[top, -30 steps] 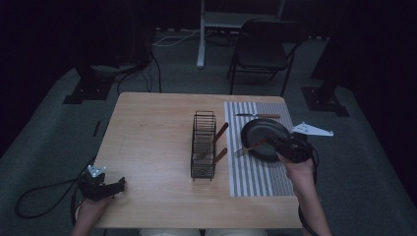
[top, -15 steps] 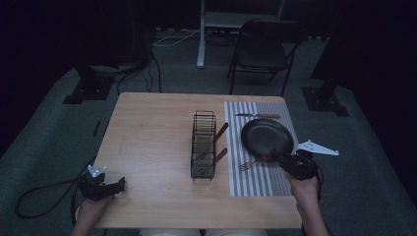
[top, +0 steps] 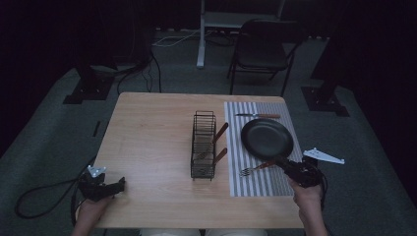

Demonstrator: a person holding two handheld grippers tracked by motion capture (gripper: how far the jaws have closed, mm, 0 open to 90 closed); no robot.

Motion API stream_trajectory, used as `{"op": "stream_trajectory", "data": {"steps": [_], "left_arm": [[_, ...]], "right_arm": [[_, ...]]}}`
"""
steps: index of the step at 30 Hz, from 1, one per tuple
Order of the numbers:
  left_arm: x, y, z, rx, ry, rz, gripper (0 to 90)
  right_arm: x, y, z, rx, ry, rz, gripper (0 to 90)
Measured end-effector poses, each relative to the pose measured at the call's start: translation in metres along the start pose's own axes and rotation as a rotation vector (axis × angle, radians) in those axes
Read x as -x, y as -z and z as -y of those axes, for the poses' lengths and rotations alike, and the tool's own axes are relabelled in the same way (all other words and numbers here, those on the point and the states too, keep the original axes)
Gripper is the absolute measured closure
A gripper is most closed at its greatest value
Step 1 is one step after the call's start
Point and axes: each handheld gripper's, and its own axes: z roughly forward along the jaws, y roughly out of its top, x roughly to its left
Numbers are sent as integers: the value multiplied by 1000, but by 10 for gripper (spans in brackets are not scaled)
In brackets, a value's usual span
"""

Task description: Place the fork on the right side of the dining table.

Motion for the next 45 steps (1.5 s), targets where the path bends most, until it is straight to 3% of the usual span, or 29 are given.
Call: {"op": "stream_trajectory", "data": {"steps": [7, 14, 27, 35, 40, 45], "left_arm": [[0, 0, 0, 0, 0, 0, 2], [0, 0, 0, 0, 0, 0, 2], [0, 0, 0, 0, 0, 0, 2], [0, 0, 0, 0, 0, 0, 2], [0, 0, 0, 0, 0, 0, 2], [0, 0, 0, 0, 0, 0, 2]], "right_arm": [[24, -4, 7, -19, -43, 79, 710], [50, -12, 18, -60, -91, 125, 633], [78, -23, 29, -102, -167, 147, 551], [92, -31, 38, -120, -178, 187, 509], [105, -37, 46, -85, -182, 149, 498], [111, -42, 49, -125, -171, 174, 471]]}}
